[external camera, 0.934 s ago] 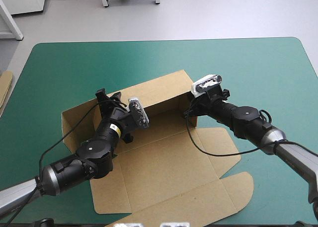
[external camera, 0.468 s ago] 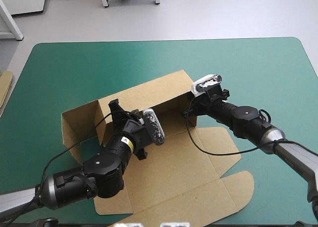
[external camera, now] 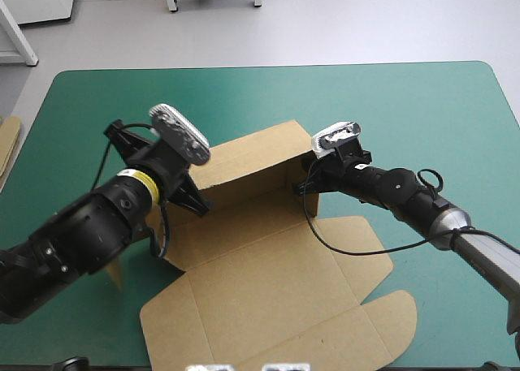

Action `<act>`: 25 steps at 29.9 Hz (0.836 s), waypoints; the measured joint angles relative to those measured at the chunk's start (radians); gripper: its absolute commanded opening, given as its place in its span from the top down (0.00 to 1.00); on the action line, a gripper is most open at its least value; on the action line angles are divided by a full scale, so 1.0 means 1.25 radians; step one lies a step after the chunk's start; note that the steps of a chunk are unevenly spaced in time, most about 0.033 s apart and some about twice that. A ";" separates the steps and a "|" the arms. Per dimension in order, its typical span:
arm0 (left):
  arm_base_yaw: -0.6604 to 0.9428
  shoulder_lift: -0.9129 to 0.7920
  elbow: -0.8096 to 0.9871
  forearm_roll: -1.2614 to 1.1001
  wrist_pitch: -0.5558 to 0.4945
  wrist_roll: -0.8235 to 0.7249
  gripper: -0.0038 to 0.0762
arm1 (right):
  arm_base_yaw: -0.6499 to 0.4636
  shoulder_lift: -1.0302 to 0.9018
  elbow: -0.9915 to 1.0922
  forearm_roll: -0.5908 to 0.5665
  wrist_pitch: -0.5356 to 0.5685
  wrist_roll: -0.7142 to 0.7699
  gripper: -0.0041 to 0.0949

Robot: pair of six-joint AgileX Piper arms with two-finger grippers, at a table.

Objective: Fold the box

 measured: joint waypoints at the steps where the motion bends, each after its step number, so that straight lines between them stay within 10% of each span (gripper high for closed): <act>1: 0.057 -0.002 -0.006 -0.027 0.003 0.026 0.96 | -0.006 -0.003 -0.013 -0.072 0.035 0.070 0.96; 6: 0.285 -0.003 -0.008 -0.269 -0.042 0.153 0.96 | -0.066 -0.025 -0.065 -0.247 0.182 0.231 0.96; 25: 0.938 0.158 -0.008 -0.993 -0.025 0.533 0.96 | -0.205 -0.060 -0.291 -0.396 0.532 0.430 0.96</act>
